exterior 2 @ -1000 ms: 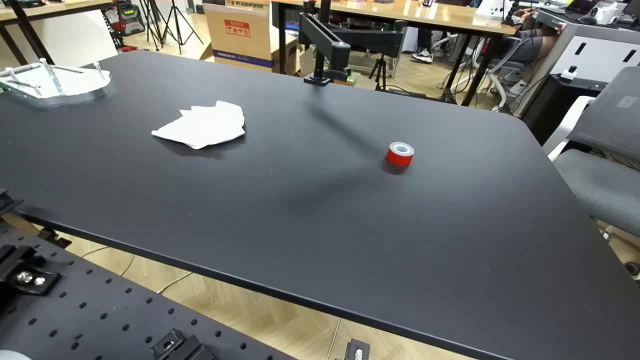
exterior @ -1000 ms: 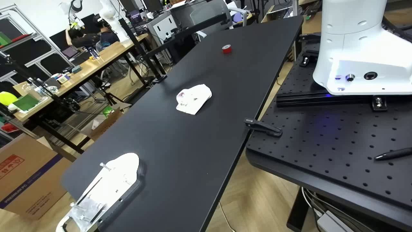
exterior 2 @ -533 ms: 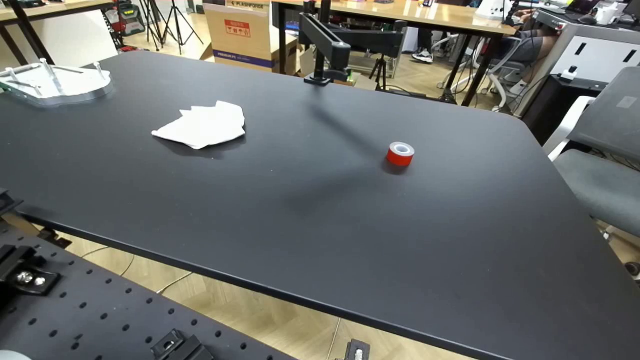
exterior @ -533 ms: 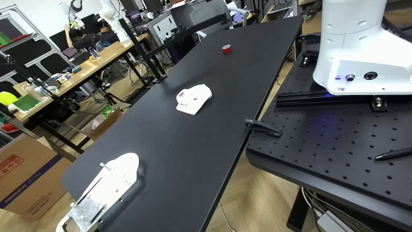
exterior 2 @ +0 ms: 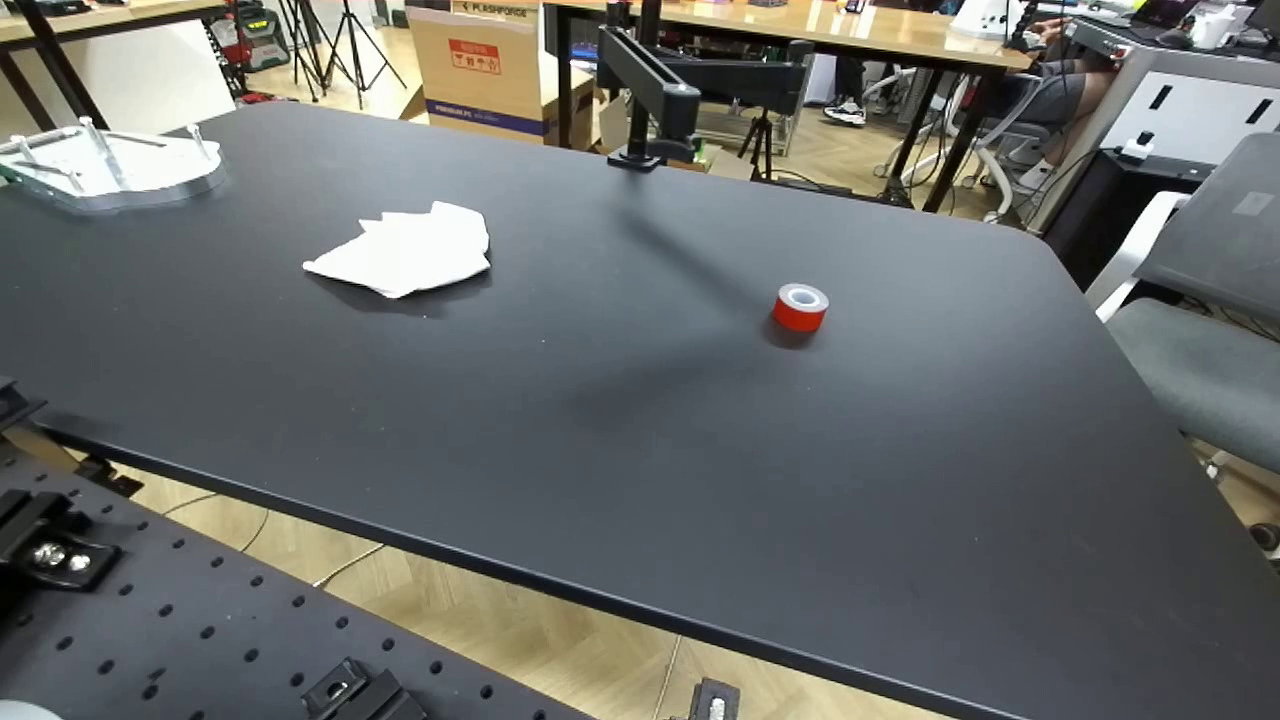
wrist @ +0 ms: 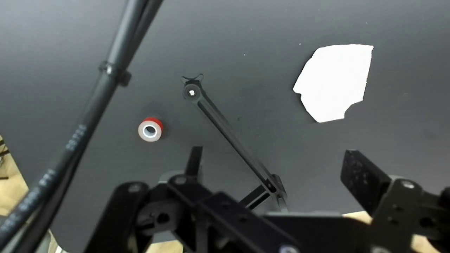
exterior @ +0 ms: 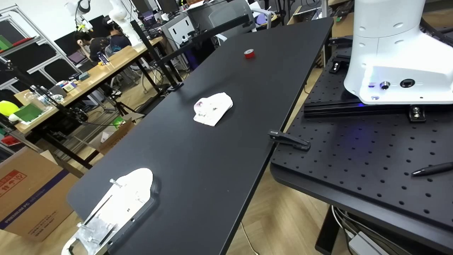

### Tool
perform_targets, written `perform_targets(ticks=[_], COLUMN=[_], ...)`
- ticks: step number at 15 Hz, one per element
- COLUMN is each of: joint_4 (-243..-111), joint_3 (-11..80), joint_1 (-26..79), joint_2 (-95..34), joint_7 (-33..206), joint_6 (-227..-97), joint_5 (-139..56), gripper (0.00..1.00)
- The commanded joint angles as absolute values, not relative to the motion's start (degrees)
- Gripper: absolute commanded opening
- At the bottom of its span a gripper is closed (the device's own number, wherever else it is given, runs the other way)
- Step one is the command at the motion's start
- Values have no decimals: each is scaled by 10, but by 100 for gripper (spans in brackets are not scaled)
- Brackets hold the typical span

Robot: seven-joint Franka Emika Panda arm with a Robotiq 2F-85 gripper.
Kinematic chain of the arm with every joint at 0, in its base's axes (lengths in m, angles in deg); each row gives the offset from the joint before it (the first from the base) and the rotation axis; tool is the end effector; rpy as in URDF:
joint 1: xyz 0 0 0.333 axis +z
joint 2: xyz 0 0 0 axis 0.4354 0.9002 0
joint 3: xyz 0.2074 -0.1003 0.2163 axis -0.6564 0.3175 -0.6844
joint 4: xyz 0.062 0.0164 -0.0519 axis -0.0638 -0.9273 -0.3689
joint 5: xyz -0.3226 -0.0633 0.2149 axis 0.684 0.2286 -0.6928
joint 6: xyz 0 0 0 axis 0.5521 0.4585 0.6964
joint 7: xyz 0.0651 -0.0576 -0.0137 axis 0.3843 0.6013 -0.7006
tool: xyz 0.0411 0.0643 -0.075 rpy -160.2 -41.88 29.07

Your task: Hang the white cloth on the stand

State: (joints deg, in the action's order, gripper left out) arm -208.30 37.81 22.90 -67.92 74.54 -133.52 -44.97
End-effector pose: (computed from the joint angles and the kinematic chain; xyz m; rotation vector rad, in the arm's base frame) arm 0.4418 -0.0857 0.5492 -3.0878 0.0738 -0.0907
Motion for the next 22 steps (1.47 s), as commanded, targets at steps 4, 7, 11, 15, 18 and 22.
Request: perform_targets(ticks=[4, 7, 11, 15, 18, 22], joint_4=[-2177, -2207, -2233, -2231, -2233, -2234], joint_3=[305, 275, 248, 252, 250, 235], joint_1=[250, 263, 284, 289, 285, 289], joint_2=[-661, -629, -583, -574, -572, -534], joint_7=[783, 783, 783, 768, 791, 914], joint_6=[-1523, -1581, -1633, -1631, -1646, -1686], joint_5=[-424, -393, -359, -370, -363, -397], gripper=[100, 100, 100, 100, 100, 100])
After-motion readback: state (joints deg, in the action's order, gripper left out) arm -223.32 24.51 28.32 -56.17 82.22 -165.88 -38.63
